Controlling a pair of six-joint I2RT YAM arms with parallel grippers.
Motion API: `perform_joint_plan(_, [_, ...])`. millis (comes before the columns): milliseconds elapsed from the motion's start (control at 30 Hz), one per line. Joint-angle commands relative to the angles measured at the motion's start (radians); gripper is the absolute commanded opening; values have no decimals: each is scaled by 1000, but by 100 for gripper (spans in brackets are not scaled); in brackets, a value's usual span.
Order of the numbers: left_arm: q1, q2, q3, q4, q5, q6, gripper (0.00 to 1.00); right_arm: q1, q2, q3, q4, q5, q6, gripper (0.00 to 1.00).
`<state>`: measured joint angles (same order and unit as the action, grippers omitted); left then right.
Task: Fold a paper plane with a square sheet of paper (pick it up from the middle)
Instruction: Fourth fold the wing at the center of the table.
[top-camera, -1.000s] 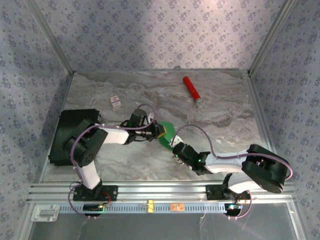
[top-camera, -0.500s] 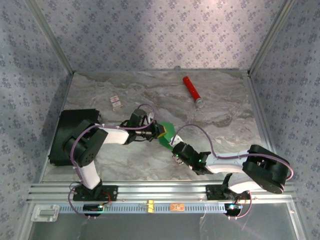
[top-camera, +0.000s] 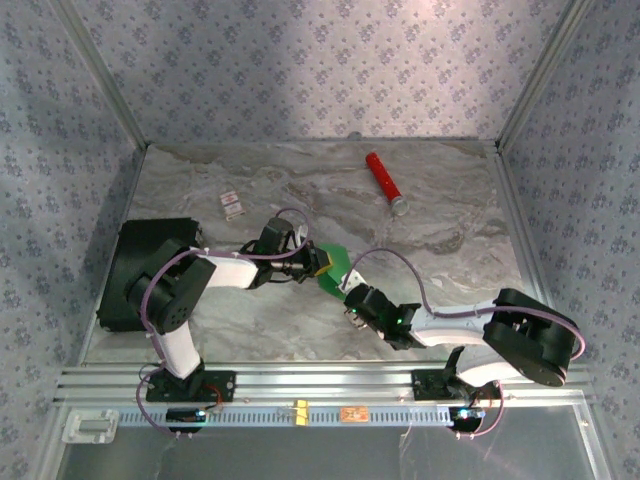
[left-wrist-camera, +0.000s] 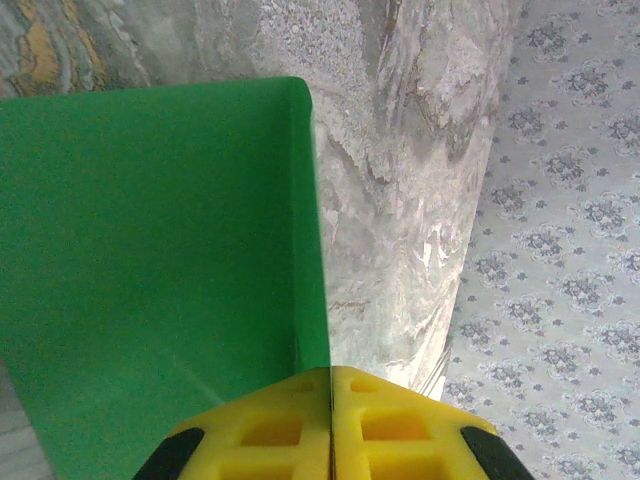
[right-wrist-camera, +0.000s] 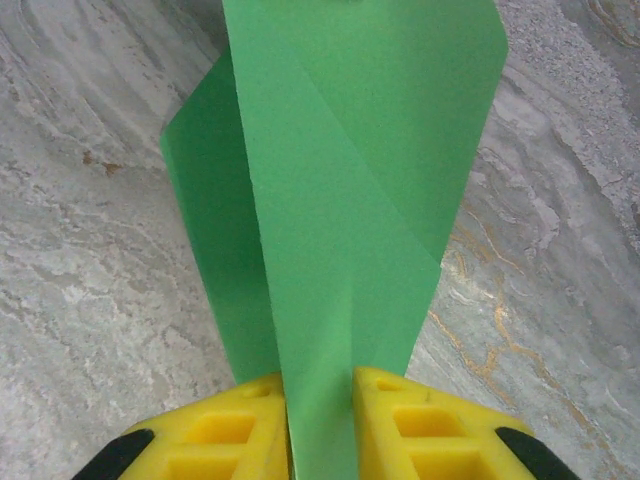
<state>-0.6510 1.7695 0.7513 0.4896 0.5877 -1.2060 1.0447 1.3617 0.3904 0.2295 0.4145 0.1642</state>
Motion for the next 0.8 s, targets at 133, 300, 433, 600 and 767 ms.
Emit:
perform_joint_plan(133, [-7, -17, 20, -11, 17, 5, 8, -5, 11, 8, 11, 16, 1, 21])
perform_joint_plan(300, [-5, -18, 20, -11, 17, 3, 8, -7, 11, 11, 9, 17, 2, 19])
perform_joint_plan(433, [-6, -17, 20, -12, 17, 3, 8, -6, 10, 13, 6, 18, 7, 17])
perform_joint_plan(600, [-5, -16, 22, -13, 16, 3, 8, -8, 11, 15, 3, 17, 9, 12])
perform_joint_plan(767, [-5, -15, 26, -16, 16, 6, 9, -10, 11, 18, -1, 12, 11, 8])
